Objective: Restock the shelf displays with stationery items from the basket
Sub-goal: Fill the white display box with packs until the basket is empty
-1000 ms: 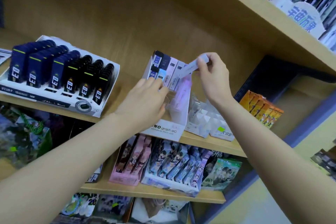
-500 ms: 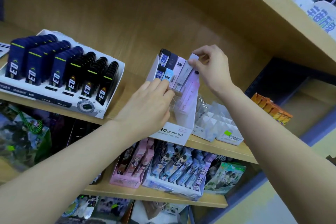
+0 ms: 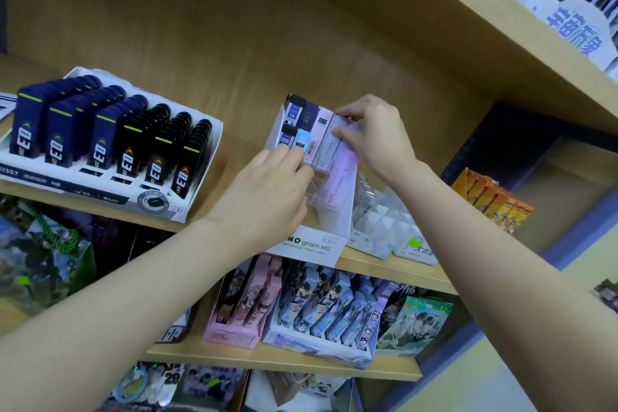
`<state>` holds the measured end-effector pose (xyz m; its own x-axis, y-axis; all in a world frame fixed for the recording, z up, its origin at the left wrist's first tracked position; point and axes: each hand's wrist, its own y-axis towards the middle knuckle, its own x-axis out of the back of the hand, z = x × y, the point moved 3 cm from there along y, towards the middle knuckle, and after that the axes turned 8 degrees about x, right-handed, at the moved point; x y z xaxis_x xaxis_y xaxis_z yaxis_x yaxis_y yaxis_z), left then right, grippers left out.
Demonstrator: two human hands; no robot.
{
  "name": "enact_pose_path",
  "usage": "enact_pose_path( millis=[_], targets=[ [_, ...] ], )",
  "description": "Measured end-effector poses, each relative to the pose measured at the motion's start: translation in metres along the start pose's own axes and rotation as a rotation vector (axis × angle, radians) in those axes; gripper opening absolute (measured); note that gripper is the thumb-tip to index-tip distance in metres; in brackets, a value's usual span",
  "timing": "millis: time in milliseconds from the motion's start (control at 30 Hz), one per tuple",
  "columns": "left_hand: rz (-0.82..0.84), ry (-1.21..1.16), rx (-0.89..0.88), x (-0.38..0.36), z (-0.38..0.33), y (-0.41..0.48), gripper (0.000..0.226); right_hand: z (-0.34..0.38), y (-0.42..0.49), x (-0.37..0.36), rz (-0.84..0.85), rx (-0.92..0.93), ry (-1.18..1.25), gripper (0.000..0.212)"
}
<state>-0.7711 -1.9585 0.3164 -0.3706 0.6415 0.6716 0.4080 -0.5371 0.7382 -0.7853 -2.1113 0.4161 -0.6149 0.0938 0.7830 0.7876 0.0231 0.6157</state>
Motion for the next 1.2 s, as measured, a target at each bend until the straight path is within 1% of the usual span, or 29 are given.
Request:
enact_pose_path(
  millis=[100, 167, 233, 367, 433, 467, 567, 667, 800, 900, 967, 1000, 1033, 1100, 1200],
  targets=[
    [-0.009, 0.015, -0.010, 0.002, -0.001, 0.001, 0.041, 0.002, -0.006, -0.002, 0.005, -0.007, -0.090, 0.034],
    [-0.012, 0.035, -0.007, 0.004, -0.002, 0.000, 0.043, 0.006, -0.013, 0.001, -0.042, -0.035, -0.100, 0.037],
    [-0.030, 0.022, -0.011, 0.009, -0.006, -0.004, 0.043, 0.010, -0.027, 0.007, -0.116, -0.028, -0.088, 0.034],
    [-0.106, -0.076, -0.031, 0.020, -0.020, -0.035, 0.031, 0.016, -0.081, 0.014, -0.234, 0.093, -0.141, 0.021],
    [-0.111, -0.112, -0.049, 0.018, -0.030, -0.059, 0.026, 0.016, -0.117, 0.010, -0.232, 0.155, -0.163, 0.020],
    [-0.105, -0.129, -0.058, 0.015, -0.034, -0.072, 0.023, 0.015, -0.136, 0.006, -0.206, 0.178, -0.159, 0.019],
    [-0.031, -0.185, -0.085, -0.004, -0.047, -0.116, 0.019, 0.014, -0.193, -0.010, -0.087, 0.207, -0.120, 0.020],
    [0.157, -0.191, -0.097, -0.037, -0.054, -0.168, 0.019, 0.012, -0.251, -0.041, 0.081, 0.206, -0.097, 0.019],
    [0.454, -0.170, -0.017, -0.089, -0.049, -0.238, 0.021, 0.010, -0.325, -0.098, 0.312, 0.211, -0.050, 0.012],
    [0.576, -0.130, 0.072, -0.124, -0.037, -0.283, 0.020, 0.013, -0.376, -0.148, 0.483, 0.128, 0.058, 0.013],
    [0.639, -0.101, 0.149, -0.145, -0.027, -0.308, 0.024, 0.021, -0.405, -0.182, 0.611, 0.053, 0.165, 0.014],
    [0.678, -0.095, 0.200, -0.156, -0.023, -0.320, 0.026, 0.025, -0.419, -0.200, 0.696, 0.015, 0.211, 0.018],
    [0.721, -0.103, 0.258, -0.165, -0.019, -0.332, 0.029, 0.031, -0.435, -0.218, 0.820, -0.028, 0.262, 0.023],
    [0.822, -0.145, 0.415, -0.182, -0.015, -0.352, 0.029, 0.043, -0.462, -0.247, 0.986, -0.086, 0.353, 0.031],
    [0.964, -0.243, 0.656, -0.201, -0.017, -0.372, 0.044, 0.067, -0.489, -0.278, 1.161, -0.183, 0.521, 0.038]
  ],
)
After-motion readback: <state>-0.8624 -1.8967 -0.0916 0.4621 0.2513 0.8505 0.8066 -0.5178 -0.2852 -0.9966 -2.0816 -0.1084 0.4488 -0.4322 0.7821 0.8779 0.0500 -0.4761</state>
